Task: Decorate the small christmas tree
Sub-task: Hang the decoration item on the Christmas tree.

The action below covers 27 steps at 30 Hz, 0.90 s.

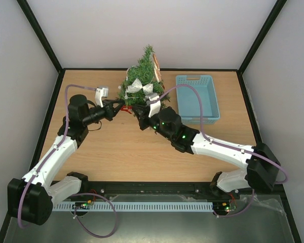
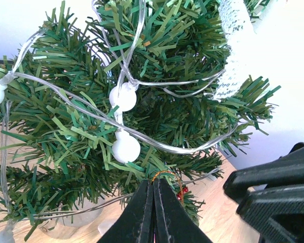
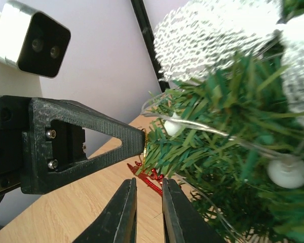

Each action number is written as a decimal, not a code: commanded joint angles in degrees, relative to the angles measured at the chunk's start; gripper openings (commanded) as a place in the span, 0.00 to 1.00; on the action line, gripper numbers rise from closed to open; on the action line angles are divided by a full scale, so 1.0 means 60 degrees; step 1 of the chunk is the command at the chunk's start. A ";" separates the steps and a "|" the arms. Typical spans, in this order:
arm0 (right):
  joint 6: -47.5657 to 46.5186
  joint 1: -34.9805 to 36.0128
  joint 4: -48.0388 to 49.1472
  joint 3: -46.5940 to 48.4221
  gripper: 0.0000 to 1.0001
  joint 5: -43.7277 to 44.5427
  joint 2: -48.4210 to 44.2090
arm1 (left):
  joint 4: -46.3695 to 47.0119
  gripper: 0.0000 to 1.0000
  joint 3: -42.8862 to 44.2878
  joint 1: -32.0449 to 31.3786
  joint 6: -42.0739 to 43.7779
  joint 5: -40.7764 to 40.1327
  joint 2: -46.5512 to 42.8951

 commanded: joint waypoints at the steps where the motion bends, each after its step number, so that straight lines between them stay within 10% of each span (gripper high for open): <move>1: 0.0303 0.0073 -0.0803 0.0003 0.15 0.0486 -0.0805 | 0.0057 0.02 0.0089 0.0044 -0.0033 0.0539 0.0025; 27: 0.0069 0.0070 -0.1449 -0.0357 0.18 0.0632 -0.2326 | -0.2102 0.02 0.0892 -0.0036 0.0671 0.0064 -0.0762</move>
